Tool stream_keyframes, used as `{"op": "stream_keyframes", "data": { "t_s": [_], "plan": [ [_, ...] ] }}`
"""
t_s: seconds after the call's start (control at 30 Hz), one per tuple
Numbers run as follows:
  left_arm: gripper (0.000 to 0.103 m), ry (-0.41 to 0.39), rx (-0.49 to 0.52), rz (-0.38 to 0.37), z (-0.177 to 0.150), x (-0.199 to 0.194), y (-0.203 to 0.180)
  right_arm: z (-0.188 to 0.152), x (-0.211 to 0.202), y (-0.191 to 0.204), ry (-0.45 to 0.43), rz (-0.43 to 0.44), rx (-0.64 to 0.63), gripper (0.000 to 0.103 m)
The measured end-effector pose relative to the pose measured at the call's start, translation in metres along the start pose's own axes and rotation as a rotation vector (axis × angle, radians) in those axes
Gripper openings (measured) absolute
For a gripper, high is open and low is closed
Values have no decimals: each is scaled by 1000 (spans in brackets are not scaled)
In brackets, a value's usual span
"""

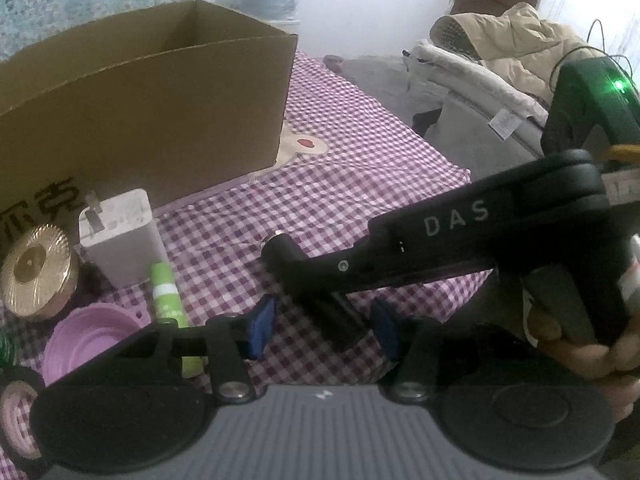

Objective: Organize rigid objects
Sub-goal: 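Close the right gripper around the black battery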

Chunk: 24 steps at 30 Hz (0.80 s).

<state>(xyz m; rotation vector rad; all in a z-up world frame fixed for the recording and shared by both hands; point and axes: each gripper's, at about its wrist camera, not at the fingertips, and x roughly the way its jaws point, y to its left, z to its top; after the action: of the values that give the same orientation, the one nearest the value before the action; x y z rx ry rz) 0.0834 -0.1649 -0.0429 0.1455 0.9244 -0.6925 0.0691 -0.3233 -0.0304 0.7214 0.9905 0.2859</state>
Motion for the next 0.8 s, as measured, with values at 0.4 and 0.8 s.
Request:
{"op": "stream_keyframes", "data": {
  "t_s": [0.4, 0.8],
  "plan": [
    [50, -15, 71, 66, 4, 6, -8, 5, 5, 2, 20, 16, -5, 20],
    [48, -3, 98, 73, 4, 3, -7, -1, 8, 1, -15, 29, 7, 22]
  ]
}}
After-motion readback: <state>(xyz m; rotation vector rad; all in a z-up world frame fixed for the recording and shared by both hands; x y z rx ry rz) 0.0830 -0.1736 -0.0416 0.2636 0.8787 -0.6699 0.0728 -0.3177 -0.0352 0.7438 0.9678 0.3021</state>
